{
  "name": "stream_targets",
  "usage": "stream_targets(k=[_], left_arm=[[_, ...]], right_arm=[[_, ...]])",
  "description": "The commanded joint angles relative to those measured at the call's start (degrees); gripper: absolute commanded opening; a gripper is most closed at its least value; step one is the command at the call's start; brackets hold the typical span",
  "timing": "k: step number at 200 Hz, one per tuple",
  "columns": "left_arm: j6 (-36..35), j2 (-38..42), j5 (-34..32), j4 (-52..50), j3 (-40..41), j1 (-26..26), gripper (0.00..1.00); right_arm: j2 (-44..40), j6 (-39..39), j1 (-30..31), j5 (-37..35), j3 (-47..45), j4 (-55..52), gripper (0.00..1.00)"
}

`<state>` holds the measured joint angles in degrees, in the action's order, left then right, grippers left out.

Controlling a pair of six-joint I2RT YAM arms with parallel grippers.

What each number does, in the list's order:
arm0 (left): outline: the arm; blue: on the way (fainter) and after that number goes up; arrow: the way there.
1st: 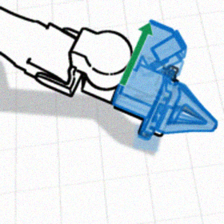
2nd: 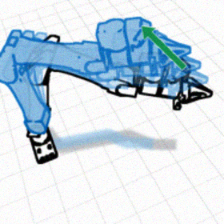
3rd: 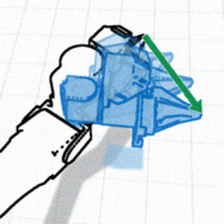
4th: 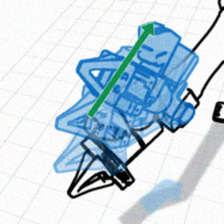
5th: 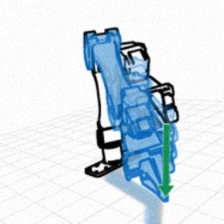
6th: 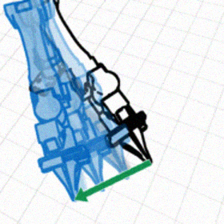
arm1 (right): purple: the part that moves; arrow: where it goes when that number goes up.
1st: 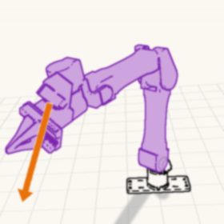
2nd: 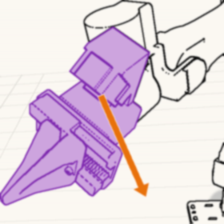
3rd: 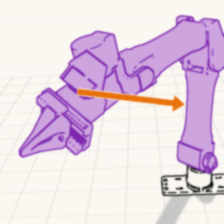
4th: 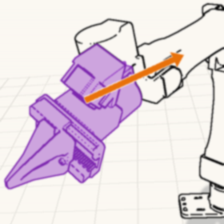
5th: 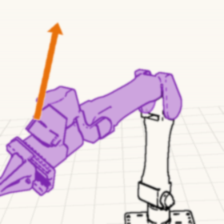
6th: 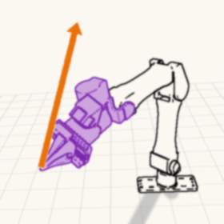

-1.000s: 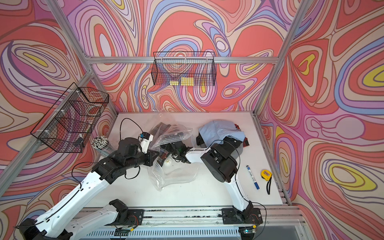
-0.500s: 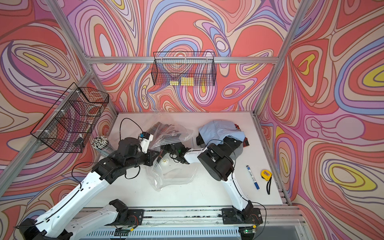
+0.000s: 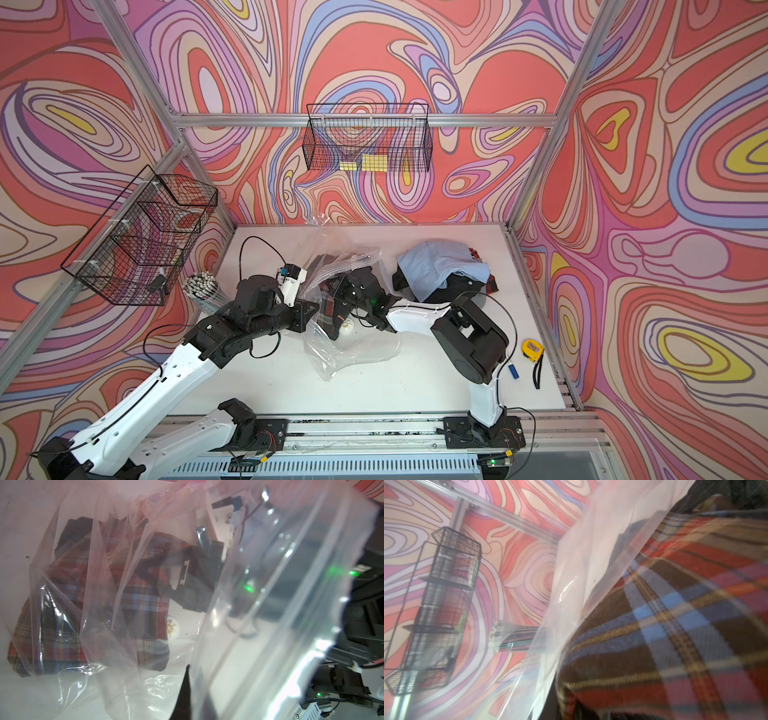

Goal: Take the shirt out of the vacuum bag
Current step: Take out the shirt from the vacuum bag.

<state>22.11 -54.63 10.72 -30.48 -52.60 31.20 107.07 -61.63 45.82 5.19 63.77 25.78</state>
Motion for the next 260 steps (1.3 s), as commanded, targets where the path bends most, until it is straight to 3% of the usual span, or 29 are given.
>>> stream_targets(k=[1, 18, 49, 68, 120, 146, 163, 198, 217, 230, 253, 260], left_arm=[[-0.49, -0.03, 0.16, 0.54, 0.21, 0.00, 0.00], [-0.49, 0.14, 0.09, 0.67, 0.28, -0.02, 0.00], [-0.49, 0.10, 0.15, 0.55, 0.19, -0.02, 0.00], [-0.49, 0.20, 0.08, 0.50, 0.29, 0.02, 0.00], [-0.44, -0.10, 0.61, 0.79, 0.30, -0.08, 0.00], [-0.33, -0.21, 0.82, 0.91, 0.32, -0.08, 0.00], [-0.31, -0.35, 1.13, 0.98, 0.35, -0.09, 0.00], [-0.28, -0.56, 1.57, 1.05, 0.38, -0.09, 0.00], [-0.27, -0.39, 1.49, 1.08, 0.40, -0.07, 0.00], [-0.31, -0.17, 1.10, 0.89, 0.47, -0.08, 0.00], [-0.29, 0.35, 0.27, 0.71, 0.46, -0.04, 0.00], [-0.27, 0.40, 0.07, 0.75, 0.46, -0.09, 0.00]], right_arm=[[-2.29, 1.91, 0.32, 0.76, -2.08, 0.13, 0.00], [-2.00, 2.13, 0.57, 0.15, -3.18, -1.16, 0.01], [-0.14, 2.50, 1.04, 0.93, -1.37, -4.27, 0.46], [1.50, 2.11, 1.73, 0.71, -0.71, -4.47, 0.57], [9.76, -3.71, 2.53, 2.45, 1.28, 1.83, 0.61], [14.57, -4.69, 3.23, 0.39, 5.10, -0.81, 0.62], [16.89, -6.24, 3.36, -0.26, 4.66, 4.88, 0.62], [19.48, -5.60, 3.40, -2.34, 5.53, 14.24, 0.62], [20.86, -4.65, 3.32, -2.05, 7.73, 14.75, 0.56], [21.09, -4.89, 3.35, -1.65, 8.40, 13.85, 0.41], [18.51, -4.69, 3.45, -0.85, 5.80, 14.80, 0.01], [17.16, -4.29, 3.42, -0.71, 4.31, 15.56, 0.00]])
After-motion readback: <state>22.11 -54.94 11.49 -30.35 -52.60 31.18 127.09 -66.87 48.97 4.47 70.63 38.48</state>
